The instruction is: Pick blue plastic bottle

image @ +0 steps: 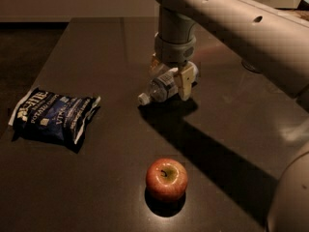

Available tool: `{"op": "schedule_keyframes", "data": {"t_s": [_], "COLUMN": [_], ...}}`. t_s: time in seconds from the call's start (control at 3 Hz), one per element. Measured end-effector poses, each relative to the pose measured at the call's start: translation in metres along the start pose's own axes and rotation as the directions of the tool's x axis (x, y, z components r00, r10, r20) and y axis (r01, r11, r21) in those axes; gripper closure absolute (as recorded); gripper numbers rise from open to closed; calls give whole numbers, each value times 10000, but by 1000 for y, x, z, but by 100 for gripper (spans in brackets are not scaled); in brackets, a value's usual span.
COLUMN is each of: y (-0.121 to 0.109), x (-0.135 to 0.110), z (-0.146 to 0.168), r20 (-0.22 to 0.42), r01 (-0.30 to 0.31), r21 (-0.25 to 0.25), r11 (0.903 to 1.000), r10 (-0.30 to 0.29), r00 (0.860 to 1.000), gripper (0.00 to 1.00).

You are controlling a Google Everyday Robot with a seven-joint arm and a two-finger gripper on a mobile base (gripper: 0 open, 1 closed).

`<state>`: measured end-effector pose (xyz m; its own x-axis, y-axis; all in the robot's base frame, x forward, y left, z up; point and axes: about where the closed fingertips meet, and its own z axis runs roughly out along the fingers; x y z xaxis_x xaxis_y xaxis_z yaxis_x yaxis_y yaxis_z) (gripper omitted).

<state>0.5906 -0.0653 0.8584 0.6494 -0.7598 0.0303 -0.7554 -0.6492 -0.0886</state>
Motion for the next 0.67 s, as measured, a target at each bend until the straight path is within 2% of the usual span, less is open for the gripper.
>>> {"op": "schedule_keyframes", "data": {"t_s": [0.33,0.67], "y": [-2,1], "x": [1,-1], "z": [-1,-16], "r20": [-36,235], "r01": [15,-192], "r21": [-202,19], "r11": [9998,9998], "r10": [-15,192], "r00": [10000,9995], "gripper": [49,72]}}
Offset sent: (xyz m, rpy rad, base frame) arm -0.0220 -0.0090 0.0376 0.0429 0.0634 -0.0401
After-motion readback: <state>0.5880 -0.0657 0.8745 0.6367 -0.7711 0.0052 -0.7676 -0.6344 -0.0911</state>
